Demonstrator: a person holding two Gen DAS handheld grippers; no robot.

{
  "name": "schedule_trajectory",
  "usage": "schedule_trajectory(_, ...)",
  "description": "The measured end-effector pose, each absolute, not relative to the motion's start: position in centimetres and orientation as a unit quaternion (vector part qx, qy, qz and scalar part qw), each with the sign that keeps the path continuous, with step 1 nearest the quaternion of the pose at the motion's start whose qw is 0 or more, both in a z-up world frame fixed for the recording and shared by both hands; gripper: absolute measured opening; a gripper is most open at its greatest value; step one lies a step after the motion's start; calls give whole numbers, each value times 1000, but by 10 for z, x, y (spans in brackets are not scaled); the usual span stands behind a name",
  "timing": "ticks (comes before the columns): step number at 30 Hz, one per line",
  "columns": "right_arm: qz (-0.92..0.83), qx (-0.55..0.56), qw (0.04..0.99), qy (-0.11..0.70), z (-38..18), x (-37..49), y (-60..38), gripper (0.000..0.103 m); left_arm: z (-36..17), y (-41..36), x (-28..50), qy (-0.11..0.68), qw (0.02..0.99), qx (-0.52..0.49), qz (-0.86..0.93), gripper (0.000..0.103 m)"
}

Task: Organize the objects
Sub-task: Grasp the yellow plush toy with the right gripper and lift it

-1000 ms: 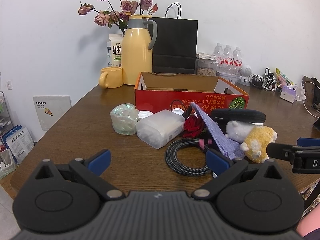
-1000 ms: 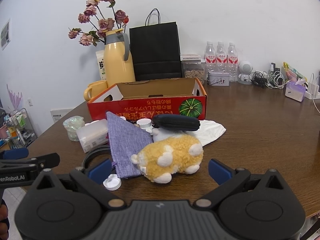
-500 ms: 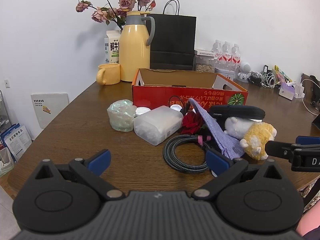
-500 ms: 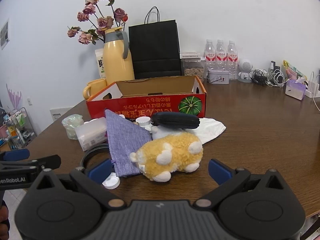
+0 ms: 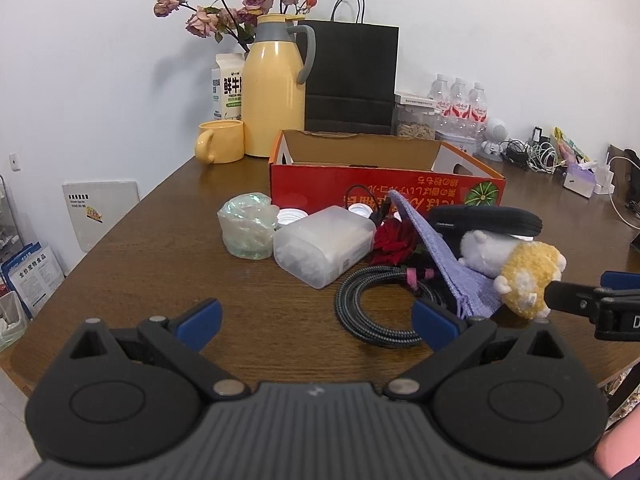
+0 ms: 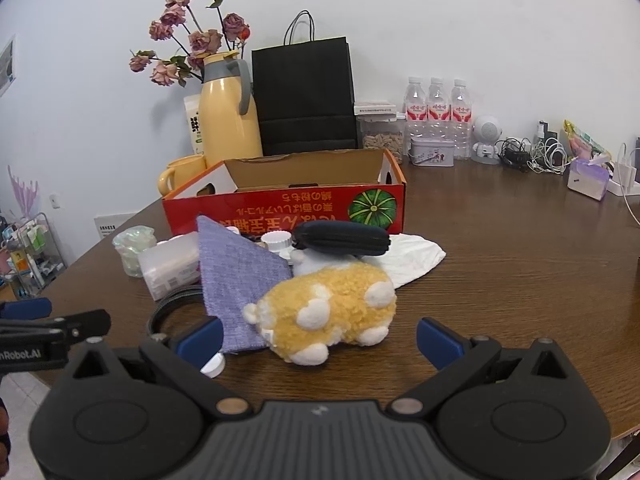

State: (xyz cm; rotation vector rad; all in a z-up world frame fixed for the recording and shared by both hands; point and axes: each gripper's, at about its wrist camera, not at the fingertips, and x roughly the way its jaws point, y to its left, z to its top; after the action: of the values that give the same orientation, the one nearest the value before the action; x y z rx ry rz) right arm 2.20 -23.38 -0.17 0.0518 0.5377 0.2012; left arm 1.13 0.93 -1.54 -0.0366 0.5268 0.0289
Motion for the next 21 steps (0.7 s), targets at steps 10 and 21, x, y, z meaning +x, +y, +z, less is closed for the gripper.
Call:
schedule_trajectory(10,124,-29,955,268,-14,54,-232,103,-17,21,36,265,964,-22,22,103)
schedule_trajectory(21,237,-36,925,295,-20,103,-244,103,-23,33,56,284,958,-37,14,103)
